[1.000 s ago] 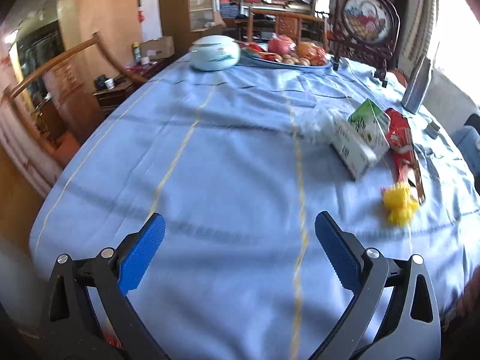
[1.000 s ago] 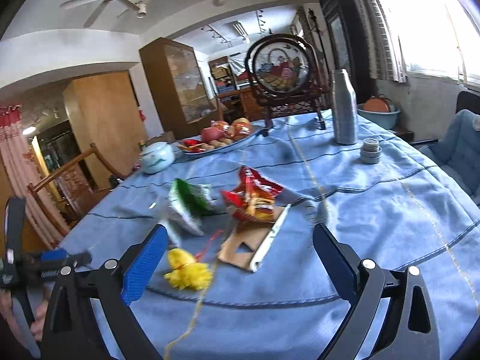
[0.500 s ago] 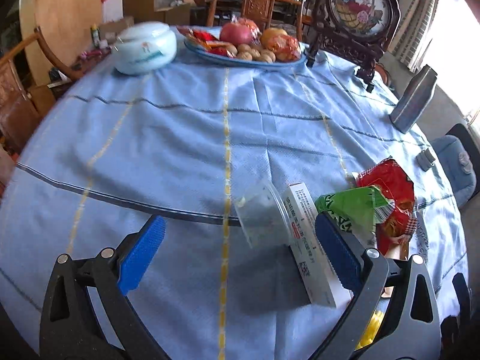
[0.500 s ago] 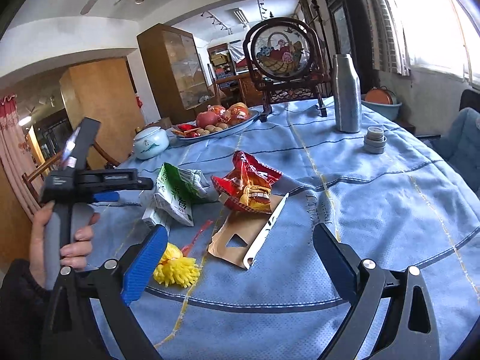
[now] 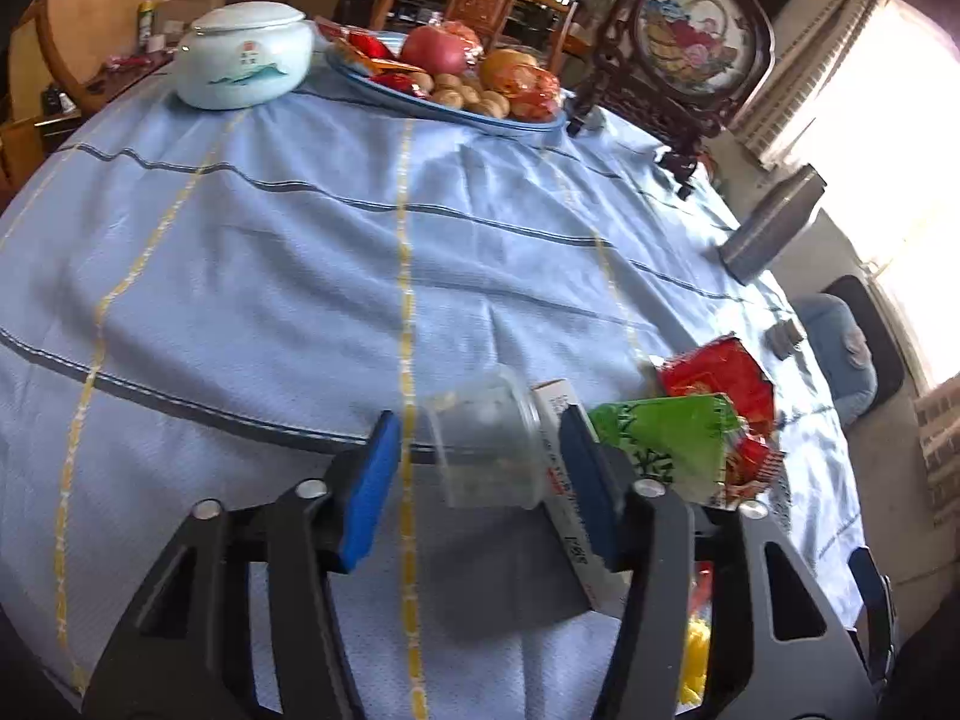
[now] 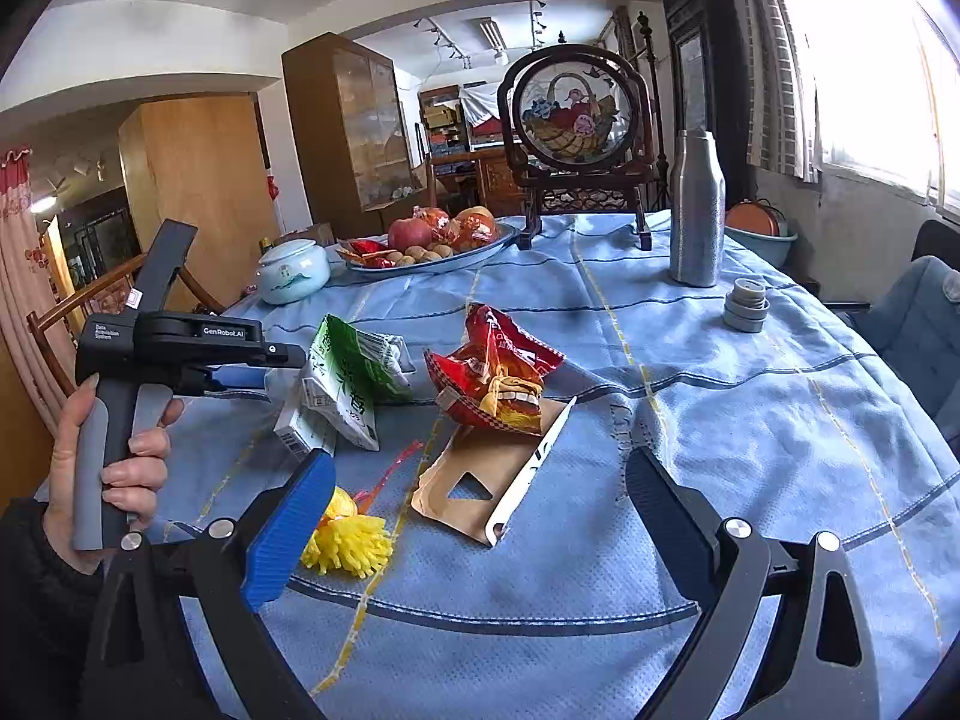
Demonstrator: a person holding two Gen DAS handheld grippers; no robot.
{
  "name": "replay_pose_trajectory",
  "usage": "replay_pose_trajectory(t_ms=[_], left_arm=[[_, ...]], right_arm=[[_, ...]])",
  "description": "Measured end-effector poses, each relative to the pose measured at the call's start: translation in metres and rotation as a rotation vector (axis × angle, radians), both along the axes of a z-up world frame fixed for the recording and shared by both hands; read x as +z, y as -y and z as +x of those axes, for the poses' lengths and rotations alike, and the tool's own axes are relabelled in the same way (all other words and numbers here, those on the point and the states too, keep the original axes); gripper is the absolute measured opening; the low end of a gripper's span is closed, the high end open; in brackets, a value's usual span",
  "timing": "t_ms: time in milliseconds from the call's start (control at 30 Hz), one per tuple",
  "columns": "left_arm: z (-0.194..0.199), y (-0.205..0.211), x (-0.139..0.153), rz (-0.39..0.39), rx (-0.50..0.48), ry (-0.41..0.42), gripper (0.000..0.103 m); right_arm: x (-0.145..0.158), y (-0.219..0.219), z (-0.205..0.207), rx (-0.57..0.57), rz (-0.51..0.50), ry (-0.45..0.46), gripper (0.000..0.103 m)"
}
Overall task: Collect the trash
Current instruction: 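Grasp the clear plastic tub with the left tool while the right tool grasps the green-and-white packet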
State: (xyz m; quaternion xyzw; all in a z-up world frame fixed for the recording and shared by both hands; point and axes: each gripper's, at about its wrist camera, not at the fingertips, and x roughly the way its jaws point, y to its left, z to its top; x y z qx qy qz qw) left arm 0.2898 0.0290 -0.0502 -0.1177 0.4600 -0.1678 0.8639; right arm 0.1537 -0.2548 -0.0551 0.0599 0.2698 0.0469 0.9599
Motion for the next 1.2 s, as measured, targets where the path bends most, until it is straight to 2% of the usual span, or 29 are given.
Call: replay_pose_trajectory(t_ms=[33, 67, 133, 267, 333, 500, 600, 667, 733, 833, 1000, 1100, 1167, 1200], left_arm=[[-0.001, -0.001, 0.001, -0.007, -0.006, 0.0, 0.039], [-0.002, -0.002, 0.001, -0.006, -0.003, 0.001, 0.035], [-0.002, -0.01, 0.002, 0.003, 0.038, -0.003, 0.034], [0.001, -0.032, -0.002, -0.06, 0.089, -0.035, 0.033], [0.002, -0.033, -0.004, -0.078, 0.075, -0.053, 0.033], [0.006, -0.021, -0.013, -0.057, 0.038, -0.098, 0.038], [0.002, -0.024, -0.007, -0.007, 0.082, -0.052, 0.034], [-0.008, -0.032, 0.006, 0.036, 0.142, 0.02, 0.033], [-0.018, -0.04, 0.018, 0.066, 0.192, 0.084, 0.033], [-0.024, -0.047, 0.022, 0.099, 0.226, 0.114, 0.033], [-0.037, -0.048, 0.028, 0.163, 0.244, 0.175, 0.033], [-0.044, -0.045, 0.034, 0.225, 0.274, 0.228, 0.033], [-0.048, -0.046, 0.035, 0.262, 0.291, 0.248, 0.033], [-0.05, -0.046, 0.036, 0.28, 0.301, 0.258, 0.033]], right_arm=[[0.0, 0.0, -0.001, -0.001, 0.001, 0.002, 0.096], [0.001, 0.0, 0.0, -0.001, 0.003, 0.003, 0.096], [0.001, 0.001, -0.001, -0.001, 0.007, 0.005, 0.096], [0.001, 0.004, 0.0, 0.003, 0.022, 0.004, 0.096], [0.001, 0.005, 0.0, 0.003, 0.028, 0.007, 0.096], [0.001, 0.005, 0.0, 0.003, 0.027, 0.007, 0.096], [0.001, 0.005, 0.001, 0.003, 0.024, 0.0, 0.096], [0.001, 0.003, 0.004, 0.01, 0.017, -0.024, 0.096], [0.001, 0.0, 0.013, 0.04, 0.039, -0.055, 0.087], [0.007, -0.019, 0.031, 0.141, 0.055, -0.101, 0.074], [0.021, -0.08, 0.067, 0.274, -0.067, -0.108, 0.071], [0.011, -0.099, 0.1, 0.28, -0.108, -0.181, 0.068], [0.0, -0.101, 0.122, 0.268, -0.099, -0.246, 0.064], [-0.005, -0.101, 0.127, 0.267, -0.089, -0.266, 0.058]])
